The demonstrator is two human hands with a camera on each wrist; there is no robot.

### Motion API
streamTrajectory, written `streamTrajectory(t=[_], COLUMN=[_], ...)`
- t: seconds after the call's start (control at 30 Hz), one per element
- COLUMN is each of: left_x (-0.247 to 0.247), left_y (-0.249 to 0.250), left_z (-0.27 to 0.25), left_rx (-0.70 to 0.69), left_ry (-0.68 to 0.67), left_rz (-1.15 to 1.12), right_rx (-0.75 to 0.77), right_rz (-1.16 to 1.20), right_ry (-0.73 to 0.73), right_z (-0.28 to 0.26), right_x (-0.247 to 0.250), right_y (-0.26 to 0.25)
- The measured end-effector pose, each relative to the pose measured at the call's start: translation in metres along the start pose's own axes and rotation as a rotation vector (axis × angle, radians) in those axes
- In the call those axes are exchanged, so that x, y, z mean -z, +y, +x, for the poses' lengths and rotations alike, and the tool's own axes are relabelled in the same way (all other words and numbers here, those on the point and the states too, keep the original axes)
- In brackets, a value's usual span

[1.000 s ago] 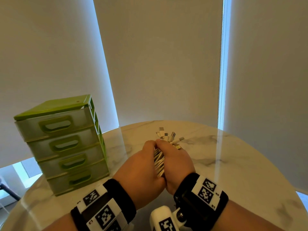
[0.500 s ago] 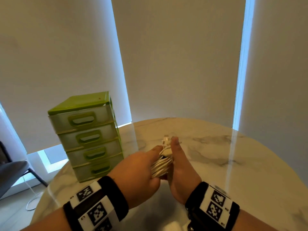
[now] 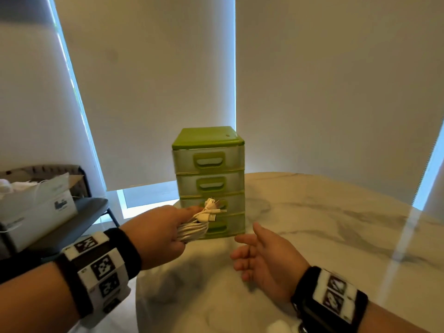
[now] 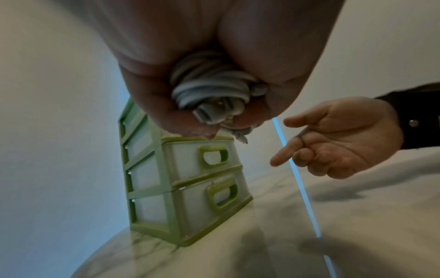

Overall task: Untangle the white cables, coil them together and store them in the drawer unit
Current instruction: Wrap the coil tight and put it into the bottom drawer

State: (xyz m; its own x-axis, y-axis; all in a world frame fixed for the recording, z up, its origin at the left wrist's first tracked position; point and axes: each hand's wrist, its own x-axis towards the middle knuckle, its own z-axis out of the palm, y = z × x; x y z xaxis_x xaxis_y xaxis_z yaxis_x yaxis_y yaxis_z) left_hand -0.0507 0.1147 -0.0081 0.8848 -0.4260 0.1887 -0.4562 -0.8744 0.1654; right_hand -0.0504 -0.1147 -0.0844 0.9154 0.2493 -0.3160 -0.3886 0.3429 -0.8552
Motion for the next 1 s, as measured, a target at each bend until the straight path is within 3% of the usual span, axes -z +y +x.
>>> streamTrajectory(t=[0.1, 0.33, 0.47, 0.8, 1.0], left_x=[0.005, 0.005, 0.011, 0.002, -0.001], left_y=[-0.003, -0.013, -0.02, -0.015, -0.01], left_z=[0.009, 0.018, 0.018, 0.022, 0.022], left_rx=[0.011, -0.006, -0.012, -0.052, -0.032], left_ry=[0.0, -0.021, -0.006, -0.027, -0.089], left_rz=[0.028, 0.019, 0.015, -0.012, -0.031], right_rx=[-0.072, -0.013, -0.05, -0.23, -0.269], right_rz=[0.062, 0.34, 0.32, 0.289, 0.219], right_ry=[-0.021, 0.032, 0.04, -0.143, -0.219], right_z=[0.027, 0.052, 0.039, -0.023, -0.032], right_x=[-0.025, -0.061, -0.065, -0.05, -0.045], right_y=[-0.005, 0.001, 0.013, 0.034, 0.034])
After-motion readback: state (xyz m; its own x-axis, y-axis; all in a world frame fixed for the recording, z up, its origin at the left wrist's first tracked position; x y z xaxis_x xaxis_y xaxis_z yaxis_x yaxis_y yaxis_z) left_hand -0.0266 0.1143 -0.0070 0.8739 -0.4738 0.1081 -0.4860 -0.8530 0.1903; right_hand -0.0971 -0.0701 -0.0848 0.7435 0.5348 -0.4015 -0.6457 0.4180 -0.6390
